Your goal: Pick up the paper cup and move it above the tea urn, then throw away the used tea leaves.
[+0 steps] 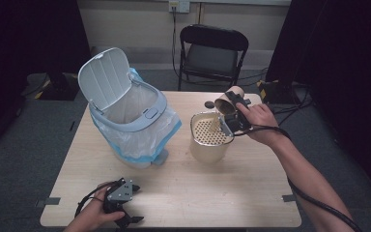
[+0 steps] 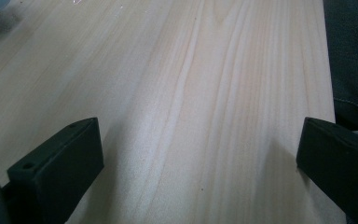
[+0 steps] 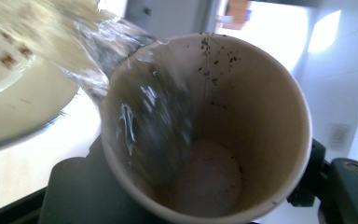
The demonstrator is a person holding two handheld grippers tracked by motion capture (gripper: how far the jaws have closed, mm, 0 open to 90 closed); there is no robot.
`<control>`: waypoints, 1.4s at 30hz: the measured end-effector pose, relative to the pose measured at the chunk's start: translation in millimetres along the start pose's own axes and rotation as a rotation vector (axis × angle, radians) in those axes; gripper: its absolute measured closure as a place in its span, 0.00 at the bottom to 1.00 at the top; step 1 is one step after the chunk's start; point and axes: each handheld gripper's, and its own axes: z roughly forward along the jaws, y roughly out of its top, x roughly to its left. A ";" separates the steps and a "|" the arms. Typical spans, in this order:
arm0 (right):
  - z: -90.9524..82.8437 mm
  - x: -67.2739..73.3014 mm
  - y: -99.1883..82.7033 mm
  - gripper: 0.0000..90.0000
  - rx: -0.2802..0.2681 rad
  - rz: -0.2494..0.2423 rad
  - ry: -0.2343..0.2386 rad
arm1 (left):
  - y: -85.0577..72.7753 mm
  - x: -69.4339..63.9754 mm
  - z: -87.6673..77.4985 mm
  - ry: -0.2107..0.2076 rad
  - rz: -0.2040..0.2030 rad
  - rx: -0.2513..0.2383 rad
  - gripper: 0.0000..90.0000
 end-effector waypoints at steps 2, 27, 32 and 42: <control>-1.4 0.4 3.4 0.36 0.008 -0.052 -0.021 | 0.0 0.0 0.0 -0.001 0.000 -0.001 0.00; 9.5 -30.8 -34.1 0.34 -0.145 0.962 0.524 | 0.2 0.2 -0.3 -0.003 0.000 0.004 0.00; 13.0 -33.0 -37.3 0.34 -0.167 1.092 0.605 | 0.1 0.1 -0.2 -0.003 0.000 0.002 0.00; 16.9 -38.0 -37.8 0.33 -0.202 1.206 0.684 | 0.2 0.2 -0.4 -0.004 0.001 0.004 0.00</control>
